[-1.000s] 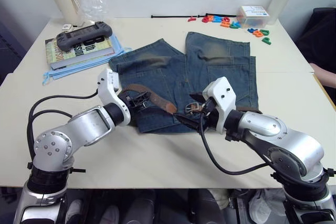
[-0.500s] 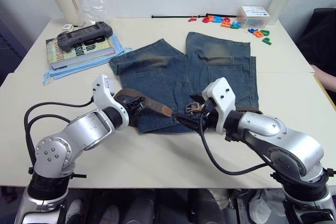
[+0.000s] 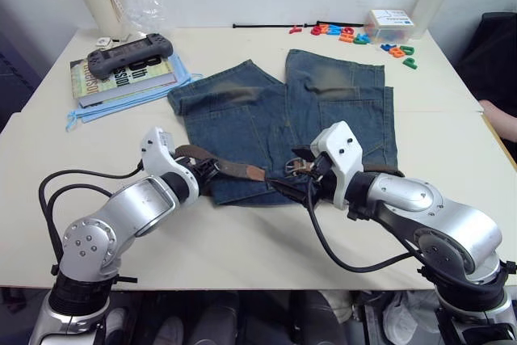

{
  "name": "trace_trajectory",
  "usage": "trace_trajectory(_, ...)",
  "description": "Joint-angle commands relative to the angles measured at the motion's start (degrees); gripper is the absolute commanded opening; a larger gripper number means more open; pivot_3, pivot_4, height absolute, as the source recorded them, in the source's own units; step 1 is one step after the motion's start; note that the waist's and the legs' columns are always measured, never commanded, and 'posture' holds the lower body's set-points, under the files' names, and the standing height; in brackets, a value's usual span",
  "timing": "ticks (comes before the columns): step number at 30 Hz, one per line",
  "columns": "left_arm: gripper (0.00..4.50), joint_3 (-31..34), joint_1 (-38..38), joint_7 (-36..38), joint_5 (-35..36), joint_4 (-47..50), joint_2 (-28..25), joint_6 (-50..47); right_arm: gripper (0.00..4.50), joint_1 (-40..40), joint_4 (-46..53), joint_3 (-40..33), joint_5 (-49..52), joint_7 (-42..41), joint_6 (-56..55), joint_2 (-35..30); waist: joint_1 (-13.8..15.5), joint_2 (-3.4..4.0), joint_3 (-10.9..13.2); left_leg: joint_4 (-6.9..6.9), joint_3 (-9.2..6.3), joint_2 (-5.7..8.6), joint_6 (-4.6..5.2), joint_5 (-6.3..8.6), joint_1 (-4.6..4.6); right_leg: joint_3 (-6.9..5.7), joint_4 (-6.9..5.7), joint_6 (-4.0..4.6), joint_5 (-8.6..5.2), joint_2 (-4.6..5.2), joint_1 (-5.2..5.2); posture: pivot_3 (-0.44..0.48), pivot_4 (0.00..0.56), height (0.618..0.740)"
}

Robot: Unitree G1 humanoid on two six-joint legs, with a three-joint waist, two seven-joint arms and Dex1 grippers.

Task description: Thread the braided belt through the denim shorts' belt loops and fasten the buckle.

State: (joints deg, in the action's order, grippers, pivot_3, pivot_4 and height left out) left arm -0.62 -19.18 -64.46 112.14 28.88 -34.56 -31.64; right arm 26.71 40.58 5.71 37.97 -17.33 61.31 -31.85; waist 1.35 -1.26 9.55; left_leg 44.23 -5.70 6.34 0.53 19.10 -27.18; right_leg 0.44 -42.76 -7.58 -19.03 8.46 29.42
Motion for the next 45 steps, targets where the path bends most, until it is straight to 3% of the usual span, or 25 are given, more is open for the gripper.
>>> trace_trajectory(1,0.00,0.8,-0.8,2.0,-1.6,2.9,-1.8,-1.1,4.46,0.8,2.2,-1.9,0.8,-0.2,-0.3,0.8,0.0,0.00,0.0,0.00,0.00,0.00,0.00,0.00,0.00,0.00,0.00,0.00,0.00,0.00,0.00,0.000,0.150,0.654)
trace_trajectory(7,0.00,-0.1,-2.2,4.1,-2.3,2.6,-4.2,-3.5,4.46,0.9,2.1,-1.8,0.5,0.1,-0.3,1.4,0.0,0.00,0.0,0.00,0.00,0.01,0.00,0.00,0.00,0.00,0.00,0.00,0.00,0.00,0.00,0.000,0.150,0.654)
trace_trajectory(18,0.00,-1.9,-3.1,5.6,-2.9,0.0,-3.5,-5.4,4.46,0.4,3.2,-2.4,0.7,1.6,0.8,2.4,0.0,0.00,0.0,0.00,0.00,0.01,0.00,0.00,0.00,0.00,-0.01,0.00,0.00,0.00,0.00,0.000,0.150,0.654)
trace_trajectory(27,0.00,-4.1,-3.2,8.5,-5.2,-4.3,2.7,-5.6,4.46,-0.2,4.5,-3.8,1.3,2.9,2.7,2.7,0.0,-0.02,0.0,0.03,0.00,0.01,0.00,0.00,0.00,0.00,-0.04,0.00,0.00,0.00,0.00,0.000,0.150,0.654)
trace_trajectory(41,0.00,-2.0,-1.4,12.5,-7.1,-6.5,7.5,-5.8,4.46,-0.1,4.4,-4.8,1.2,3.4,3.7,2.8,0.1,-0.03,0.0,0.09,0.00,0.04,0.00,0.00,-0.01,-0.01,-0.09,0.00,0.00,0.02,0.00,0.000,0.150,0.654)
trace_trajectory(45,0.00,0.0,-1.3,12.4,-5.8,-6.2,6.7,-5.6,4.46,-0.5,4.5,-4.6,1.2,3.6,3.5,3.1,0.0,-0.03,0.0,0.11,0.00,0.05,0.01,0.00,-0.01,0.00,-0.10,0.00,0.00,0.02,-0.01,0.000,0.150,0.654)
